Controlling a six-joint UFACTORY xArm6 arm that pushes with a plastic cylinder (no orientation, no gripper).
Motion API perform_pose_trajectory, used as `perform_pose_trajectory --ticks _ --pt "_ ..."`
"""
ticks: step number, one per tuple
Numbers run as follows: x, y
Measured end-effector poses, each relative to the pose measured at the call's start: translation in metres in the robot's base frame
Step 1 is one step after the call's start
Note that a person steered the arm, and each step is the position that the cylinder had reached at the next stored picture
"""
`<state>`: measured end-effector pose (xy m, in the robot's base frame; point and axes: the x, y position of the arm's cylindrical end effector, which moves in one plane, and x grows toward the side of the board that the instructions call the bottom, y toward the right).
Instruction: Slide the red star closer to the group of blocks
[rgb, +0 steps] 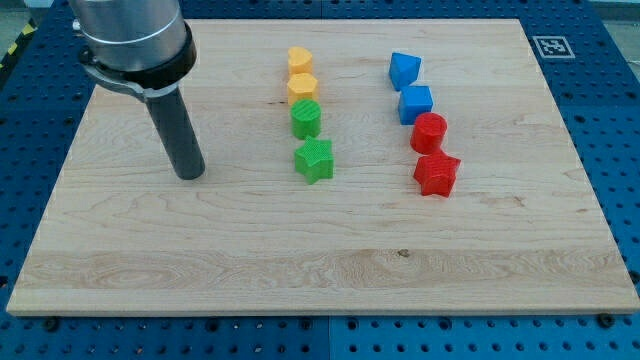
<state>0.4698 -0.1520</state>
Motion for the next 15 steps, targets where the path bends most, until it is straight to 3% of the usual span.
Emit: perform_pose_trajectory --ticks 2,3,5,7,13,15 --pt "0.003 0.006" --pt "0.032 0.017" --pt "0.083 0.16" --pt "0.06 0.262" --pt "0.028 0.282" --pt "-0.022 0.282"
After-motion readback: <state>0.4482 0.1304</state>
